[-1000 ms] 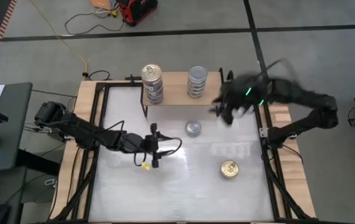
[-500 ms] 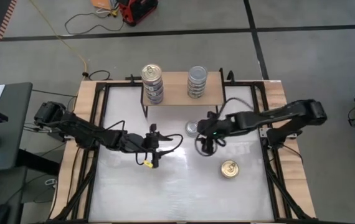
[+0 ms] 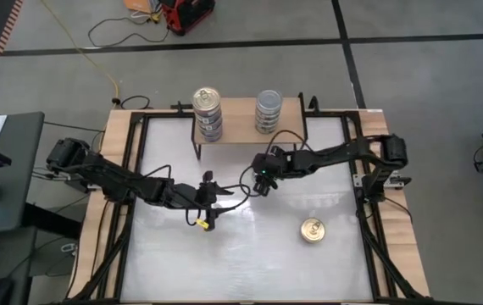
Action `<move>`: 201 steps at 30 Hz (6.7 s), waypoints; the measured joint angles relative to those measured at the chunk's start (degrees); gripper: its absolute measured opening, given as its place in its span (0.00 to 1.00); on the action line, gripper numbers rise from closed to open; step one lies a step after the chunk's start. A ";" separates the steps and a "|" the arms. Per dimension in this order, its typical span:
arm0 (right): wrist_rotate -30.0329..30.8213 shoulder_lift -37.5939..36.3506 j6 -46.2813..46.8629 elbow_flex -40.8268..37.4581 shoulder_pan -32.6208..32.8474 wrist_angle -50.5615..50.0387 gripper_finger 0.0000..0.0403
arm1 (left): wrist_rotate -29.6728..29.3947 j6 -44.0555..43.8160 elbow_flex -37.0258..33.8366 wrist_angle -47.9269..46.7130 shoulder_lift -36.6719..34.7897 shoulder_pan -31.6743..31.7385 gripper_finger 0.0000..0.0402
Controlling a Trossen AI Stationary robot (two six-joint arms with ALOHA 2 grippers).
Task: Stack canned seafood by type on shelf
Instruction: Stack the green tuna can on top of the other green tuna cans on the shelf
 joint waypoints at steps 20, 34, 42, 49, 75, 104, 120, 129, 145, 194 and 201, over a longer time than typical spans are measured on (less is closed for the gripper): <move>-8.90 -0.15 4.85 0.76 15.28 0.16 0.58 | 3.08 -4.45 0.00 -0.70 0.00 -0.14 0.53; -2.85 -11.45 6.78 1.44 20.28 -26.35 0.58 | 4.46 -7.15 1.17 9.16 17.36 0.79 0.53; -5.55 -5.21 2.01 -0.39 19.23 -24.62 0.58 | 7.77 -5.86 9.19 4.41 24.90 4.84 0.53; -5.35 -1.70 -1.16 -0.37 17.73 -16.31 0.58 | 11.32 -4.24 12.69 -0.10 29.21 7.26 0.53; -6.84 -0.12 -1.92 2.03 18.87 -5.23 0.58 | 17.77 -1.68 13.22 -2.69 29.93 7.31 0.54; -3.15 -4.13 -1.29 10.26 18.49 -11.56 0.58 | 19.47 -0.51 13.62 4.75 28.83 7.09 0.53; -8.04 -9.30 16.36 0.34 18.10 -33.17 0.58 | 16.35 -0.27 21.89 1.87 28.85 7.09 0.53; -7.04 -20.26 19.30 -7.85 19.98 -25.27 0.58 | 15.38 -1.15 24.11 3.99 30.71 7.16 0.53; -7.98 -20.95 20.76 -12.50 23.41 -25.50 0.58 | 14.24 0.45 31.76 6.46 41.24 7.60 0.53; -3.56 -30.15 24.20 -12.50 26.66 -27.02 0.58 | 22.03 -4.01 33.28 -11.19 43.41 9.59 0.43; -5.10 -30.15 23.96 -11.44 26.66 -25.67 0.58 | 22.24 -4.48 29.52 -7.68 43.18 9.07 0.35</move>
